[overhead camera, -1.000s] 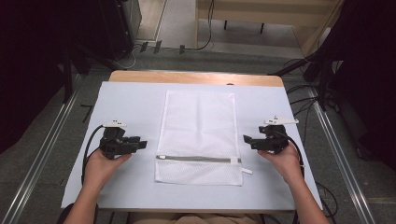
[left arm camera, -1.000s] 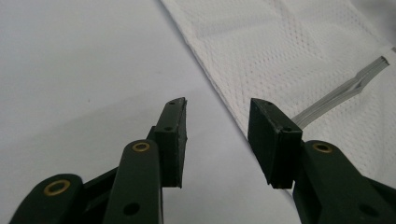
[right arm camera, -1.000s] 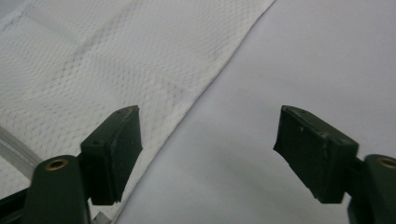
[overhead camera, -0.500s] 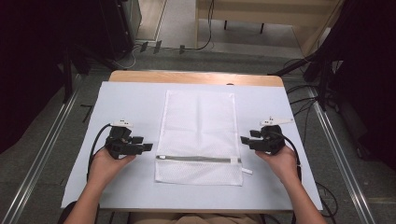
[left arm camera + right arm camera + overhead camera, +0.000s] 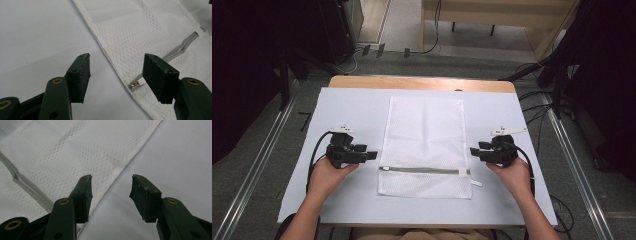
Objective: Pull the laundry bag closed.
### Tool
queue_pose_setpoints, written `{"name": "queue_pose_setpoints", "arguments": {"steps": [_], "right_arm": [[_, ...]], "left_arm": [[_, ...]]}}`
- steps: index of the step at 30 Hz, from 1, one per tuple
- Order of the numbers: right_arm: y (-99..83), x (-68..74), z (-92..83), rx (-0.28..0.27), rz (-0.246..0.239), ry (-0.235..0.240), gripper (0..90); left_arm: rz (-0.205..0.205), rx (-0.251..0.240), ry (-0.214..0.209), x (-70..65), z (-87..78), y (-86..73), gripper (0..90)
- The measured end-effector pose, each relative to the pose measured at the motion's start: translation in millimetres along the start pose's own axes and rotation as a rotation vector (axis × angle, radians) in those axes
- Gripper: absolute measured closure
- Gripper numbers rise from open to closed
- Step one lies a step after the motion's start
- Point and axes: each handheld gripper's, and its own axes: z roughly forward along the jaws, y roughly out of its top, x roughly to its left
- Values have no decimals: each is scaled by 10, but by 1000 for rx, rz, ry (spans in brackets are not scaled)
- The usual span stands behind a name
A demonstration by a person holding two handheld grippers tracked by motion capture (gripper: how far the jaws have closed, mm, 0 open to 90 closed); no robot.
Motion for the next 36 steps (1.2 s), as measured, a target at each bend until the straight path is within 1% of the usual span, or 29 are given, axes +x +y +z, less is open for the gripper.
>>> {"name": "queue_pose_setpoints", "arguments": {"steps": [3,6,8,9,12,14,16,18,21,23,25,27,32,34,36], "right_arm": [[-7,8,9,4,-16,0,543],[-10,11,11,1,-17,-1,544],[-10,14,13,6,-8,0,543],[-10,18,12,9,-9,-2,544],[-8,28,10,7,-25,-8,544],[-5,39,5,6,-23,-7,547],[0,48,5,5,-23,2,558],[6,68,3,8,-18,11,585],[19,106,-3,9,-18,25,603],[28,132,-3,6,-32,33,603],[37,162,3,8,-47,33,602],[46,192,10,12,-56,39,603],[81,273,26,14,-77,55,630],[93,312,37,15,-104,56,634],[106,335,47,17,-105,62,645]], "left_arm": [[3,-1,2,-4,1,-3,398],[6,5,5,-7,10,-7,400],[9,10,5,-13,19,-9,401],[12,10,11,-16,20,-9,402],[14,11,12,-19,19,-9,403],[13,7,13,-18,16,-11,403],[13,6,12,-17,11,-13,402],[21,7,16,-22,2,-19,402],[41,1,23,-34,-9,-32,398],[43,-6,29,-38,-16,-41,395],[38,-4,23,-33,-30,-48,395],[35,-13,31,-35,-42,-58,398],[30,-13,29,-32,-72,-80,400],[27,-15,31,-35,-80,-90,400],[25,-15,32,-38,-93,-99,400]]}}
